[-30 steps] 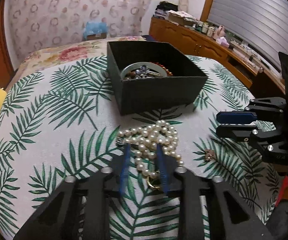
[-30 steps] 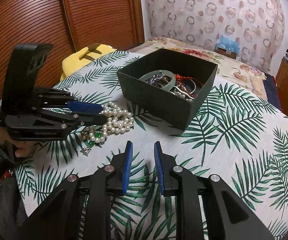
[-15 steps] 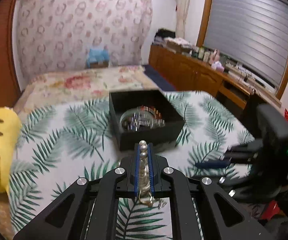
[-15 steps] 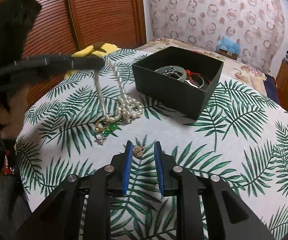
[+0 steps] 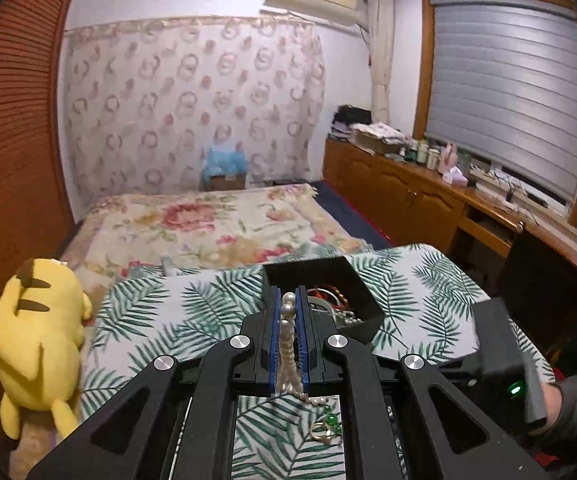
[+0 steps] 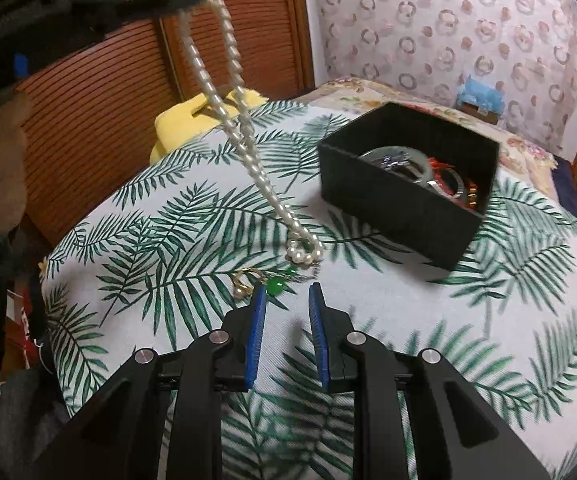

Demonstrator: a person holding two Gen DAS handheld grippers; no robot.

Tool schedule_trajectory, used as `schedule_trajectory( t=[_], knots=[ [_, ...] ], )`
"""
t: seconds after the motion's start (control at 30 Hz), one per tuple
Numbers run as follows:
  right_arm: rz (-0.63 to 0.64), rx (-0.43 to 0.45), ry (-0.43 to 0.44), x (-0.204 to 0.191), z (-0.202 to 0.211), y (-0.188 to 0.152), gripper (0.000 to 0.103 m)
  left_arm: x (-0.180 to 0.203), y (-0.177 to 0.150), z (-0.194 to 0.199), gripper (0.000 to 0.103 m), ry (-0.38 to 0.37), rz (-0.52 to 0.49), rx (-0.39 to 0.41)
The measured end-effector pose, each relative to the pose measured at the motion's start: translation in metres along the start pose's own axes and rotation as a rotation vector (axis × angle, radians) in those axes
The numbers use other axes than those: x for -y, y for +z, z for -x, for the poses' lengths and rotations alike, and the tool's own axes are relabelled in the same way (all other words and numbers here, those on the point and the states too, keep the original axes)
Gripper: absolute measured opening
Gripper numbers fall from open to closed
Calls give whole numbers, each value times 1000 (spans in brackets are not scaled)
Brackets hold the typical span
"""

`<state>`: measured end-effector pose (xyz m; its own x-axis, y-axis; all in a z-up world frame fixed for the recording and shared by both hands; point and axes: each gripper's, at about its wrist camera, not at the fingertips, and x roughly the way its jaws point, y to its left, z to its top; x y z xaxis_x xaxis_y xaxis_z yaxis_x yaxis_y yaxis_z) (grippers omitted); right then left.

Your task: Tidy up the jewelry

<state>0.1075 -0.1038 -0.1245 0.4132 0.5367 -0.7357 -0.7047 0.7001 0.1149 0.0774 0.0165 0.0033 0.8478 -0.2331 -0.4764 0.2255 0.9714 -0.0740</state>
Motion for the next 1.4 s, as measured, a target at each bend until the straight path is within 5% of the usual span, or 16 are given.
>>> schedule_trajectory(
  t=[0.5, 0.6, 0.83, 1.4],
  knots=[
    [30, -77, -74, -16, -38, 15, 24, -23, -11, 25, 7, 52, 26, 17],
    [38, -81, -96, -16, -38, 14, 15, -25, -10, 25, 7, 52, 29, 19],
    [39, -85, -109, -4, -29, 9, 13, -22, -10, 23, 7, 56, 16, 20],
    [51, 93, -123, 14, 45, 50, 13, -1, 35, 26, 7, 56, -37, 90]
  ],
)
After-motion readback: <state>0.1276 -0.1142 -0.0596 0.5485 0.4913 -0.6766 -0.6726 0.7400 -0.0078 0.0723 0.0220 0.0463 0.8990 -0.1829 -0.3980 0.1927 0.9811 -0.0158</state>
